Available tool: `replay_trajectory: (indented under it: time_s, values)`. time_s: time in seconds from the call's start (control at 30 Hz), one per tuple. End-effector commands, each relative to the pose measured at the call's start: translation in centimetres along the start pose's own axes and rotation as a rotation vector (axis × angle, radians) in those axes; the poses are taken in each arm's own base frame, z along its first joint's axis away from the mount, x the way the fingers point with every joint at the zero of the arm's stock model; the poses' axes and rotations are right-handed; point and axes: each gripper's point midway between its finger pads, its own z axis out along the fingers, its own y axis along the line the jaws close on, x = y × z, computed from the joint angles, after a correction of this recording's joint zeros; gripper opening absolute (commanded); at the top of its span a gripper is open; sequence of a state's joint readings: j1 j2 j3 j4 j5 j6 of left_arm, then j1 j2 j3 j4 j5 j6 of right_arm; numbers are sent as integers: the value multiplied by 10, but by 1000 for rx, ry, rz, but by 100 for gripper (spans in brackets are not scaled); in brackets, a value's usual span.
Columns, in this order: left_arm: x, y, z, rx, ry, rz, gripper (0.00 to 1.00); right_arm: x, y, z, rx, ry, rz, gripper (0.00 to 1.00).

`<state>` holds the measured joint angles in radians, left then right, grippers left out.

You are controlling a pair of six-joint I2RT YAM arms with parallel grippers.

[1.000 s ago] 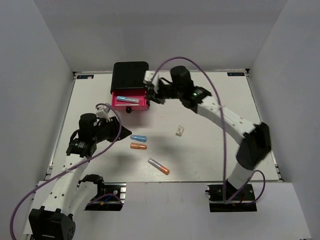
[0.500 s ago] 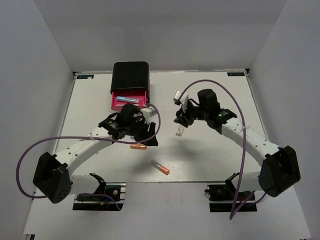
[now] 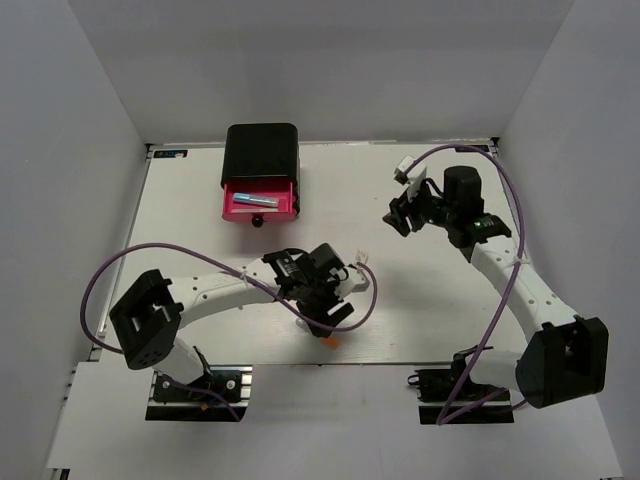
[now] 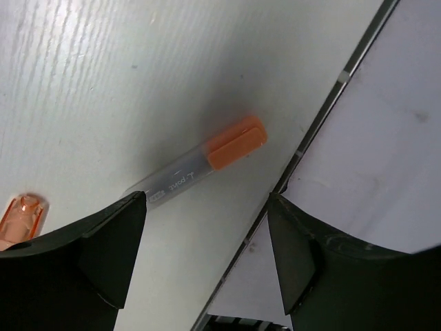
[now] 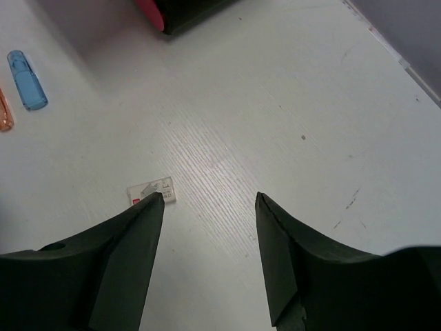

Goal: Sort the stationery into containers
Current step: Grab a piece of stationery with the left arm

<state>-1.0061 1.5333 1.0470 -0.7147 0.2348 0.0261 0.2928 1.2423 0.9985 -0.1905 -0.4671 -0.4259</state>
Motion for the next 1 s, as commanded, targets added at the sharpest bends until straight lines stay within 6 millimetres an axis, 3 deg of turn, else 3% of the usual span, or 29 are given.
replay_trajectory:
  time_s: [0.0, 0.17, 0.23, 0.33, 0.53, 0.97]
  values:
    - [-8, 3, -8, -65, -26, 161, 81, -4, -1, -9, -15, -21, 29, 62]
    - [-12, 5, -6, -112, -57, 317, 81, 4, -5, -14, -21, -16, 61, 62]
    - [-5, 2, 2, -112, -35, 354, 81, 6, -6, -16, -23, -17, 70, 62]
    - [5, 8, 16, -129, 29, 378, 81, 10, -11, -18, -10, -16, 84, 62]
    - [-3, 3, 25, -113, 18, 428, 81, 16, -10, -21, -18, -9, 105, 63]
    - [24, 10, 48, -108, 115, 448, 80, 21, -7, -26, -18, -26, 149, 63]
